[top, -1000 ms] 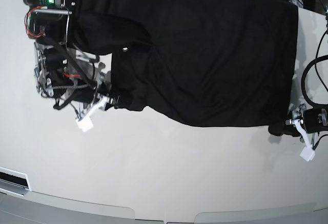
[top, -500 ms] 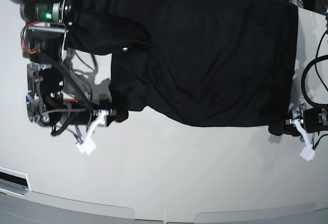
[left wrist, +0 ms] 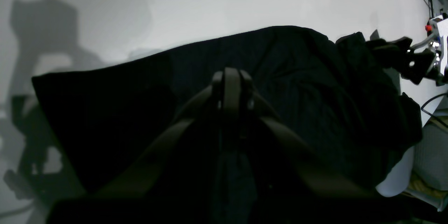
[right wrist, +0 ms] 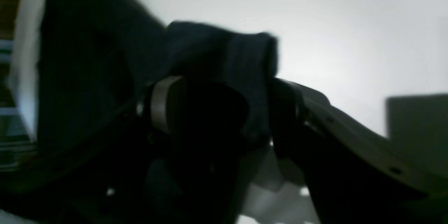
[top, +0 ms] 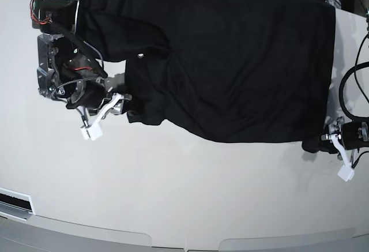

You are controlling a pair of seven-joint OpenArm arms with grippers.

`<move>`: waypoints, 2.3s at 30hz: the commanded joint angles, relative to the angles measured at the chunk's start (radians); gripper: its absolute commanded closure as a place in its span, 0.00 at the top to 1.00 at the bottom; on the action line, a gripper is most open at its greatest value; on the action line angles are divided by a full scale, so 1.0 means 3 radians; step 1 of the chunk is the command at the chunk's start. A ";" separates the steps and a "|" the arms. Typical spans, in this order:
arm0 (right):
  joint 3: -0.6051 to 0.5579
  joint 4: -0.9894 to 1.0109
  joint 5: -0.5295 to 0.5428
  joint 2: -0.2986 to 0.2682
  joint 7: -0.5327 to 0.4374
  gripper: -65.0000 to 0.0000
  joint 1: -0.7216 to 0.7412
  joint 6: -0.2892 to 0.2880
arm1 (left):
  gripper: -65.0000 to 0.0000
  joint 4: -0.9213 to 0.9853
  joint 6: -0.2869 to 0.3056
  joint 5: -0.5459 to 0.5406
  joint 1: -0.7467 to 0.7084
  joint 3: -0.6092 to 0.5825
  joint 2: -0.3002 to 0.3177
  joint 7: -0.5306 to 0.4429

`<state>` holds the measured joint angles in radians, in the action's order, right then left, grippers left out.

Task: Layout the t-shirt on the table in an organized manner, then fold the t-shirt properly
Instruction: 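Drag the held hem corner with the right gripper to square the shirt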

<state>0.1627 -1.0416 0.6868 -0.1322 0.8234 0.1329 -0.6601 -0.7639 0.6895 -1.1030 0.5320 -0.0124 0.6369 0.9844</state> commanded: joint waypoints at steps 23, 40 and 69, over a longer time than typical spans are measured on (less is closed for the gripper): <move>0.0006 -0.0486 -0.0290 -0.0061 0.0434 0.00 0.0585 -0.0127 | 0.00 -0.0043 0.0029 -0.0080 0.0094 0.0027 0.0074 -0.0062; -0.0175 -0.1132 -0.0492 -0.0062 0.0463 0.00 0.0713 -0.0127 | 0.00 -0.0043 0.0029 -0.0080 0.0094 0.0027 0.0074 -0.0062; -0.2199 -0.0553 -0.2302 -0.0346 -0.0092 0.00 0.1755 0.0923 | 0.00 -0.0043 0.0029 -0.0080 0.0094 0.0027 0.0075 -0.0061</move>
<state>-0.5072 -1.1915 0.0116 -0.2306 0.8181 0.6144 -0.3981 -0.7639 0.6895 -1.1023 0.5320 -0.0128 0.6373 0.9840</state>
